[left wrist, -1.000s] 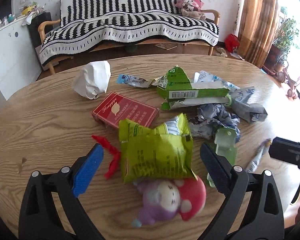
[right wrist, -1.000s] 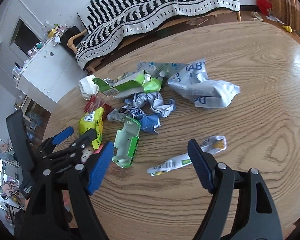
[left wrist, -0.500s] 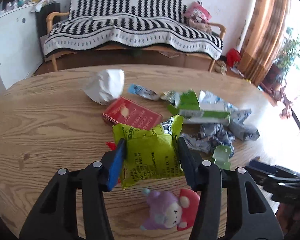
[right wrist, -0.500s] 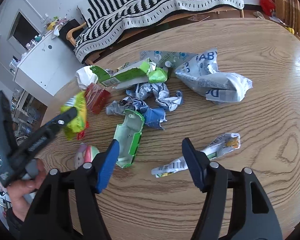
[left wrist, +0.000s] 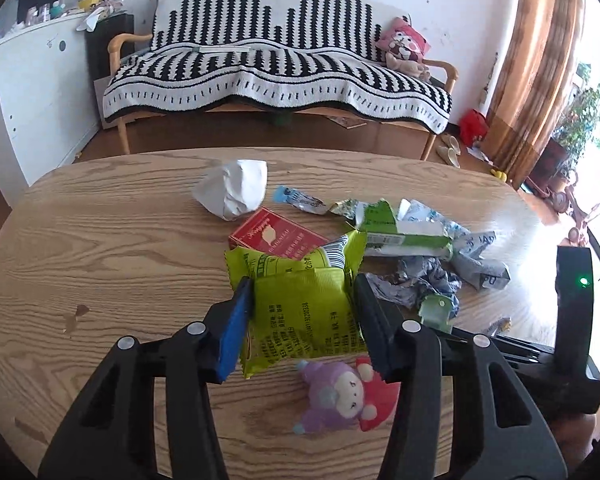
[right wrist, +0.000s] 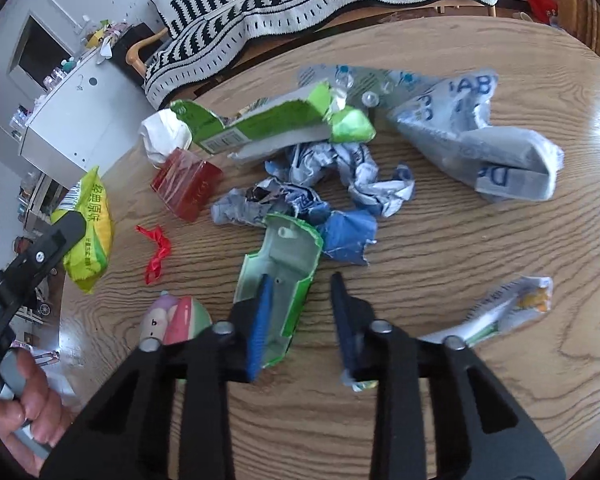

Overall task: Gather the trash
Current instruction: 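Carry both items to the bin and open both tools over it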

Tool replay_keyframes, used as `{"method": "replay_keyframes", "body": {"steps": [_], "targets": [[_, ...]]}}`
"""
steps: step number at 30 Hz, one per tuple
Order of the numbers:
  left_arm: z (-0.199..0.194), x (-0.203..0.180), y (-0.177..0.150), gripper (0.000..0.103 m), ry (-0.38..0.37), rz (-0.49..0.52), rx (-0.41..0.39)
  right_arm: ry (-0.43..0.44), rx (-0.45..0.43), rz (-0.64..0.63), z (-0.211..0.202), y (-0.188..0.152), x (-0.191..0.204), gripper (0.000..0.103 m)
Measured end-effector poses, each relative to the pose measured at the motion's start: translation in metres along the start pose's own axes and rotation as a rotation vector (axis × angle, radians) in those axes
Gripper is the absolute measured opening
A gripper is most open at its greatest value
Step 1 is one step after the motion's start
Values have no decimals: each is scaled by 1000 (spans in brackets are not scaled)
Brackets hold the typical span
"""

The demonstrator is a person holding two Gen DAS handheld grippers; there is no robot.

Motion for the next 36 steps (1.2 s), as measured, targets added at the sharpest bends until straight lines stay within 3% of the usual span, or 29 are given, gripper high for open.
{"method": "replay_keyframes", "body": {"steps": [1,7,11,17,23,29,36], "targets": [[0,-3,-1,50,1,6,0,5,-4,-3,-2,0,2,10],[-5,-23,-3,50,2,50,-12,12,-109,-55,-52,0,-2,9],[-5,-53,-6,50,-33,81,-11,-28,-166,-57,-92,-4,-31,9],[-1,-132,-11,50,-129,157,-4,-161,-259,31,-162,-19,-129,9],[5,-239,-31,50,-261,265,14,-288,-328,223,-230,-61,-261,9],[12,-369,-78,50,-432,399,50,-451,-376,408,-289,-131,-383,9],[22,-518,-170,50,-649,552,135,-592,-346,628,-324,-236,-505,9]]}}
Point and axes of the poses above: each gripper's, at about its wrist camera, not at the fingertips, and z roughly the way its jaws point, x to its left, y to its top, the point moved 4 cm from there along z, roughly the way its jaws point, and after that the axes turned 4 degrees about -y, right-handed, at the moved point
